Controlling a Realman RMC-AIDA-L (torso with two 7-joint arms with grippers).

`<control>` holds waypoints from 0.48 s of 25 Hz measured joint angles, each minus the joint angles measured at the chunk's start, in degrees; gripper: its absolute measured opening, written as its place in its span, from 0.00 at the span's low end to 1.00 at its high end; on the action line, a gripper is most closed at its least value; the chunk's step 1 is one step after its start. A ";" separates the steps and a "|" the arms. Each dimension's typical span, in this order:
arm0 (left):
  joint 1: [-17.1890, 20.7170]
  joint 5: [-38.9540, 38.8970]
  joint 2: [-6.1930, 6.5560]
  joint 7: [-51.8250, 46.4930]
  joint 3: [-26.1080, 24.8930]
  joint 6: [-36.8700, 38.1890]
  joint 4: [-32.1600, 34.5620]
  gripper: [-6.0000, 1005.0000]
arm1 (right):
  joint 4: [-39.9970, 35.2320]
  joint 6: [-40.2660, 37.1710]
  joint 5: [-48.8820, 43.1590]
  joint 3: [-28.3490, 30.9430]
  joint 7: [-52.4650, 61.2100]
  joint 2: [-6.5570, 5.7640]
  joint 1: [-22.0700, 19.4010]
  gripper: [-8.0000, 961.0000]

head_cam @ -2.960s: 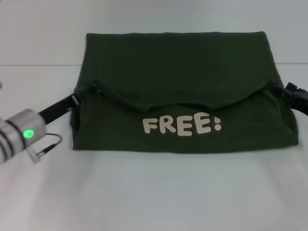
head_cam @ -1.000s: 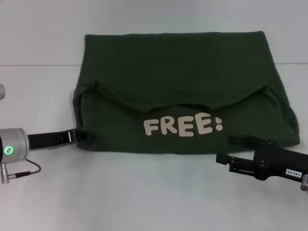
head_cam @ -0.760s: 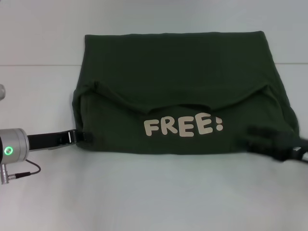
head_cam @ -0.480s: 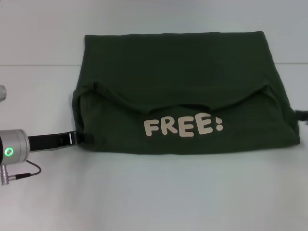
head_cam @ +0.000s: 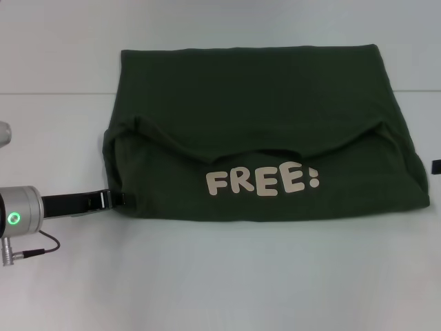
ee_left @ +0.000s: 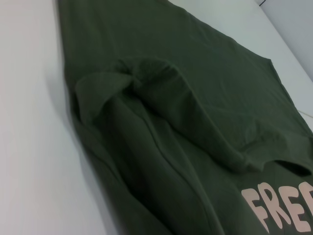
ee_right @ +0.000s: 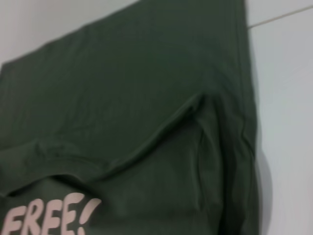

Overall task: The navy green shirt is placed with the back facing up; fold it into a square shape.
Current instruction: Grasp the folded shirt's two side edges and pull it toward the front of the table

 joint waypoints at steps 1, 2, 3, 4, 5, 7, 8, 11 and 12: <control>-0.02 0.00 0.00 0.00 0.01 0.02 0.00 0.04 | 0.74 0.82 -1.08 -0.17 0.12 0.13 0.85 0.82; -0.04 0.00 0.01 0.00 0.02 0.06 0.01 0.04 | 1.77 1.76 -2.08 -0.53 0.25 0.26 1.78 0.81; -0.06 0.00 0.03 -0.01 0.02 0.16 0.03 0.04 | 2.72 2.70 -2.77 -0.99 0.35 0.31 2.53 0.81; -0.08 0.00 0.04 -0.02 0.03 0.28 0.05 0.04 | 3.69 3.29 -3.15 -1.66 0.40 0.39 3.09 0.81; -0.08 0.00 0.05 -0.02 0.03 0.43 0.07 0.04 | 4.32 3.80 -3.27 -2.12 0.44 0.47 3.46 0.81; -0.10 0.00 0.06 -0.03 0.03 0.54 0.09 0.04 | 5.34 4.39 -3.39 -2.72 0.52 0.73 4.19 0.81; -0.11 0.00 0.07 -0.03 0.02 0.55 0.10 0.04 | 5.57 4.48 -3.40 -2.77 0.53 0.90 4.39 0.81; -0.12 0.00 0.08 -0.04 -0.08 0.55 0.12 0.04 | 6.15 4.56 -3.45 -2.78 0.55 1.26 4.65 0.80; -0.12 -0.01 0.09 -0.10 -0.15 0.55 0.13 0.04 | 6.43 4.59 -3.46 -2.79 0.56 1.32 4.70 0.80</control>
